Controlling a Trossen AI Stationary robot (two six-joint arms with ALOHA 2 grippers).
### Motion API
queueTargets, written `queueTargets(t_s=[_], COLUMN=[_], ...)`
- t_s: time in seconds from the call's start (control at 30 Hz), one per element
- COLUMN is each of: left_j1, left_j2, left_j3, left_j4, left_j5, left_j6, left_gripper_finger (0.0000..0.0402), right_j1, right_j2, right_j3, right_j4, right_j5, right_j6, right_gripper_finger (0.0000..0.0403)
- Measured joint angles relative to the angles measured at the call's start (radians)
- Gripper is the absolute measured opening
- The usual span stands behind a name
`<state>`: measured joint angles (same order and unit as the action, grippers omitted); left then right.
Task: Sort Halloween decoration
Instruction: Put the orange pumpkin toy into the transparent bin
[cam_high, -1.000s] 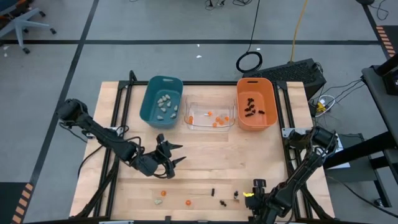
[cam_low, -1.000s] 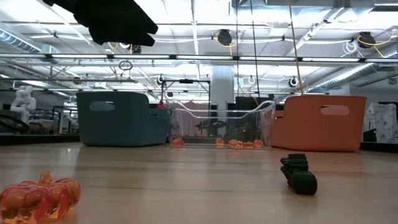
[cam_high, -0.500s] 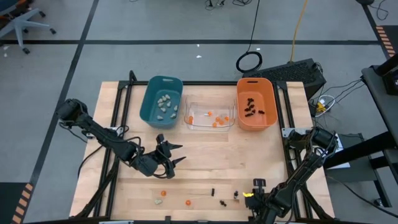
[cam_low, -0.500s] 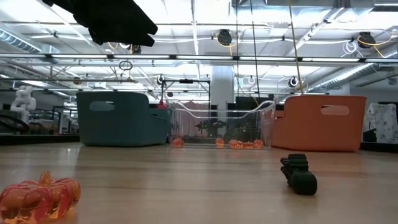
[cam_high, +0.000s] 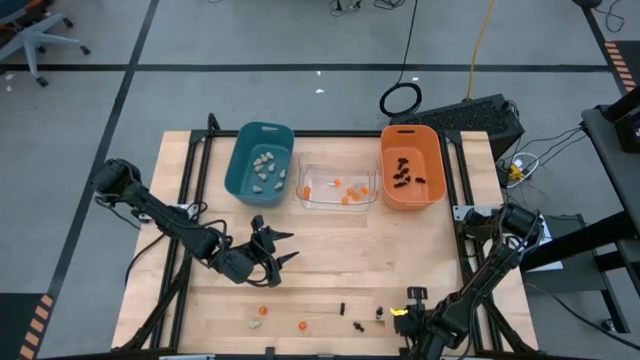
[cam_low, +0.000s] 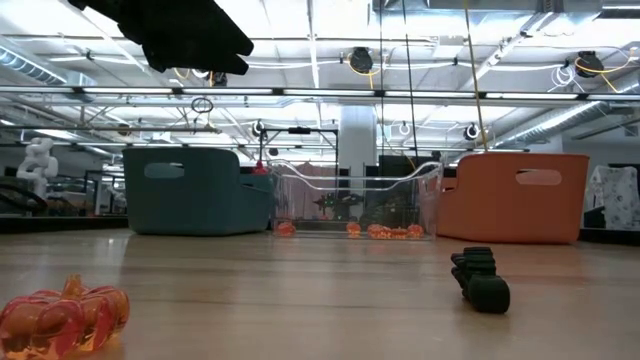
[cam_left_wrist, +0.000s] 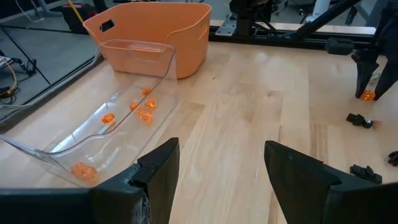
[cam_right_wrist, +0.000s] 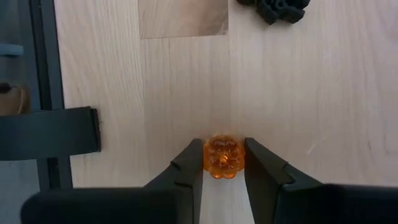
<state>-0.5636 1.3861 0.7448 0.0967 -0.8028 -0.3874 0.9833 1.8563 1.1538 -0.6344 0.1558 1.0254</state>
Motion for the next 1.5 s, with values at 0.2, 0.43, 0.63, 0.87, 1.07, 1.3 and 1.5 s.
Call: queueTargets(t_s=[0.2, 0.43, 0.63, 0.87, 1.07, 1.3, 1.5], left_j1=[0.000, 0.000, 0.000, 0.000, 0.000, 0.000, 0.000], left_j2=[0.000, 0.000, 0.000, 0.000, 0.000, 0.000, 0.000], left_j3=[0.000, 0.000, 0.000, 0.000, 0.000, 0.000, 0.000], left_j4=[0.000, 0.000, 0.000, 0.000, 0.000, -0.001, -0.002], left_j5=[0.000, 0.000, 0.000, 0.000, 0.000, 0.000, 0.000], left_j6=[0.000, 0.005, 0.009, 0.028, 0.030, 0.054, 0.061], left_gripper_finger=[0.0232, 0.0232, 0.0232, 0.0232, 0.0232, 0.0232, 0.0232], right_j1=[-0.002, -0.013, -0.035, -0.072, -0.131, -0.226, -0.294], right_j2=[-0.055, -0.134, -0.203, -0.241, -0.224, -0.191, -0.191], right_j3=[-0.004, -0.003, -0.002, -0.001, 0.000, 0.000, 0.000], right_j4=[0.001, 0.001, 0.014, 0.124, 0.249, 0.326, 0.311], right_j5=[0.026, 0.210, 0.377, 0.607, 0.740, 0.760, 0.760], right_j6=[-0.031, -0.173, -0.329, -0.615, -0.778, -0.966, -1.098], right_gripper_finger=[0.0066, 0.0067, 0.0068, 0.0070, 0.0070, 0.0070, 0.0070])
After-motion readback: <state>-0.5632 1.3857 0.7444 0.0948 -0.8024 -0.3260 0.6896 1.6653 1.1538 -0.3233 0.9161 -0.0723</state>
